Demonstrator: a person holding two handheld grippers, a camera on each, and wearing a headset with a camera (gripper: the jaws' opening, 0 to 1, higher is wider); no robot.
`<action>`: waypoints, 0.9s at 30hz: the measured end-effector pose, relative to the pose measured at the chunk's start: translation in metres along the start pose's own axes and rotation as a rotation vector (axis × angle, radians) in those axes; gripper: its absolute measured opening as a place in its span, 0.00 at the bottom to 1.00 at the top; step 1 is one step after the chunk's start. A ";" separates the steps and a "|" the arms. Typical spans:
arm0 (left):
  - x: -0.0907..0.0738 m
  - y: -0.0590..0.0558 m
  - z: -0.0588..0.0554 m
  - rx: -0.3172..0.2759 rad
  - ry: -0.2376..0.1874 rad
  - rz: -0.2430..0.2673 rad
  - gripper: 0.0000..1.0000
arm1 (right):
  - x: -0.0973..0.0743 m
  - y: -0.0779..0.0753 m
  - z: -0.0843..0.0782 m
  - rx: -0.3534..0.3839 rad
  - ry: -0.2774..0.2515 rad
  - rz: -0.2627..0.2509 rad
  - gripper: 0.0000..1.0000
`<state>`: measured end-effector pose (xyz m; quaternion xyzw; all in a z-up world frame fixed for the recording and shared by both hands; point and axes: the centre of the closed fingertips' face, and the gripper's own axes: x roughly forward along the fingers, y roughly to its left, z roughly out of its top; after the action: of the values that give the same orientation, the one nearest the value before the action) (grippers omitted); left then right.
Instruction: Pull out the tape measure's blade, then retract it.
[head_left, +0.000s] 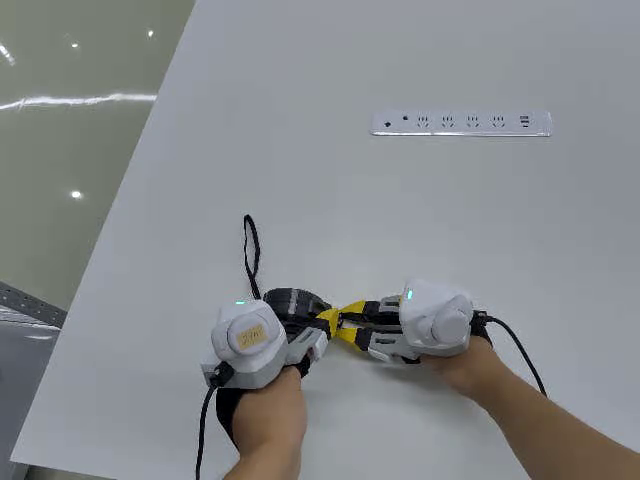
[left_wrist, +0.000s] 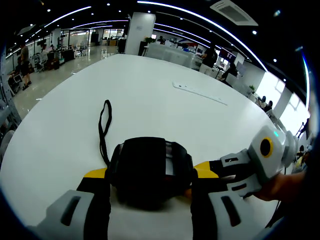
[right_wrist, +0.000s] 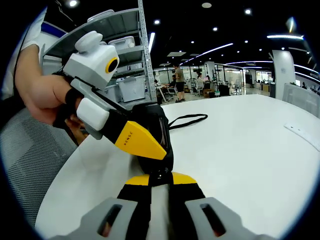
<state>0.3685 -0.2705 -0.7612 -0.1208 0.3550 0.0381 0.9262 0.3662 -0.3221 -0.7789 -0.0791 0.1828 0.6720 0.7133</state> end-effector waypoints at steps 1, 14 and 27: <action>0.000 0.000 0.000 -0.001 0.000 -0.001 0.62 | 0.000 0.000 0.000 -0.003 0.000 0.000 0.12; 0.000 0.000 0.000 -0.004 -0.005 -0.004 0.63 | 0.000 -0.001 0.000 -0.012 -0.003 -0.002 0.13; 0.002 0.000 0.001 0.022 0.009 -0.054 0.65 | 0.000 0.000 0.000 -0.037 0.007 -0.002 0.15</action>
<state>0.3703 -0.2705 -0.7619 -0.1201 0.3563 0.0087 0.9266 0.3659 -0.3219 -0.7791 -0.0947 0.1727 0.6743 0.7118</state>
